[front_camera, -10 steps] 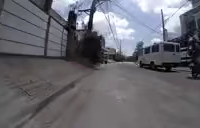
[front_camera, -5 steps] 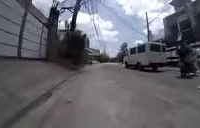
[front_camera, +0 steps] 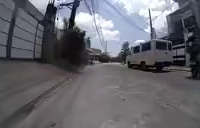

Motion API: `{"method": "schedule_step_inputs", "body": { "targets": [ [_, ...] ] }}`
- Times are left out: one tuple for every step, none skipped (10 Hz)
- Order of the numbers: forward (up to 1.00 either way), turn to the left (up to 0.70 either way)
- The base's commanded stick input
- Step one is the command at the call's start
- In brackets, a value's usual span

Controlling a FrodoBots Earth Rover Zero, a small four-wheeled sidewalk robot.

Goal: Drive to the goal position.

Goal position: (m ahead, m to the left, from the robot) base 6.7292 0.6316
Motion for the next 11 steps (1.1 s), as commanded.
{"method": "schedule_step_inputs", "body": {
  "targets": [
    [1.0, -0.03],
    [1.0, -0.02],
    [1.0, -0.02],
    [1.0, -0.02],
    [1.0, -0.24],
    [1.0, -0.4],
    [1.0, -0.4],
    [1.0, -0.4],
    [1.0, -0.3],
    [1.0, -0.03],
    [1.0, 0.0]
  ]
}}
